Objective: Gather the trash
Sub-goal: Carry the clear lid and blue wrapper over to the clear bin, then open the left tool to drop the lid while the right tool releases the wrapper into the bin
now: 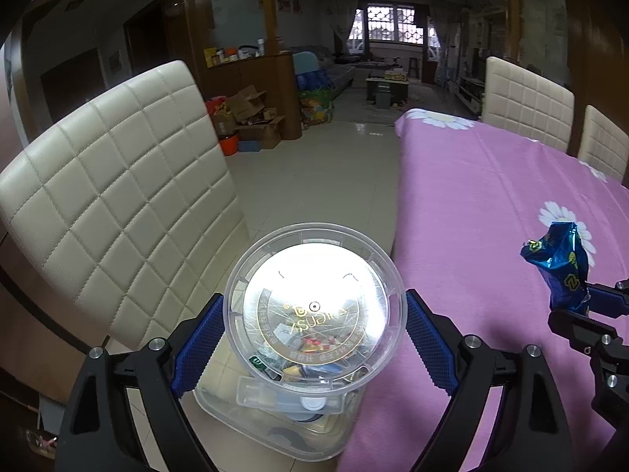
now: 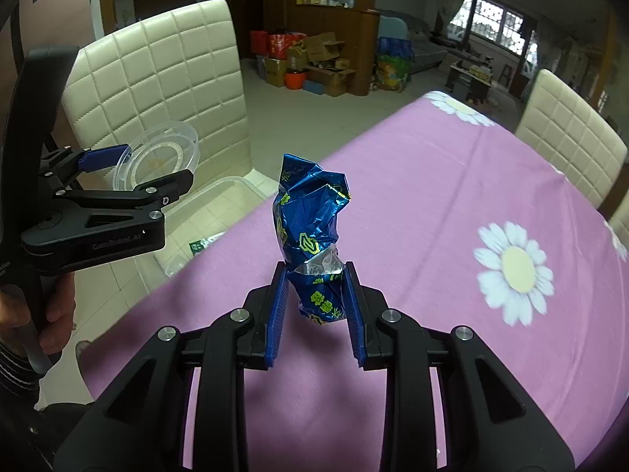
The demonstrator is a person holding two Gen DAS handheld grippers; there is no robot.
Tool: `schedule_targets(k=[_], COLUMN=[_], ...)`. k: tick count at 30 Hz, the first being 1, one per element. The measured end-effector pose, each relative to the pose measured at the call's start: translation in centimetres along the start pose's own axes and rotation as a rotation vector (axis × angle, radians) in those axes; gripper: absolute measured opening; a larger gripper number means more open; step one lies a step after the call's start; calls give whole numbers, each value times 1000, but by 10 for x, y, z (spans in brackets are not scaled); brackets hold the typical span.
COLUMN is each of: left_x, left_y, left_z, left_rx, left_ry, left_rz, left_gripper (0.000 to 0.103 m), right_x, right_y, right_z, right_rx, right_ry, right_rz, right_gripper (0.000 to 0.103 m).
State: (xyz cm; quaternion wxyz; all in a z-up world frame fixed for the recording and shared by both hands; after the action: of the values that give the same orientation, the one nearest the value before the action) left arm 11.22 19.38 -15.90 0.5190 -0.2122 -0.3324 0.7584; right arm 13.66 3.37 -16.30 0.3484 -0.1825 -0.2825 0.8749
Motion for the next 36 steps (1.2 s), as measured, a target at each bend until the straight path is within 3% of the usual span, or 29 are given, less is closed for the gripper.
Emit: schedule_targets(k=[9, 14, 20, 26, 31, 36], left_x=[31, 45, 47, 42, 50, 50], left_y=[-2, 2, 5, 7, 7, 7], left_z=[-21, -30, -32, -32, -28, -31], left_rx=[40, 80, 70, 82, -4, 5], left_ry=[-31, 30, 37, 97, 85, 58], left_rz=[66, 117, 113, 93, 145, 128], left_gripper=[87, 87, 87, 87, 87, 94], right_x=[15, 21, 27, 28, 28, 29], right_y=[-18, -21, -22, -20, -20, -21], right_z=[-24, -32, -39, -43, -47, -51], right_rx=[20, 32, 47, 58, 62, 69], right_ry=[-23, -29, -36, -39, -40, -42], right_rz=[32, 47, 61, 60, 61, 62], right_gripper=[30, 30, 30, 30, 30, 30])
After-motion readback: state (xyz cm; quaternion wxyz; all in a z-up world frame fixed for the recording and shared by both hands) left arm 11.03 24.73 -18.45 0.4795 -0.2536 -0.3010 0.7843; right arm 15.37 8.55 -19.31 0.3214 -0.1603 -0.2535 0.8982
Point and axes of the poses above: each gripper's, at about its wrist camera, not at the fingertips, and z roughly against the way its jaws point, x to its left, y to its underside, the point moved 3 cm from there along -z, roughly the way its jaws point, and after that the axes turned 6 degrees about z, right-handed, at the moved point
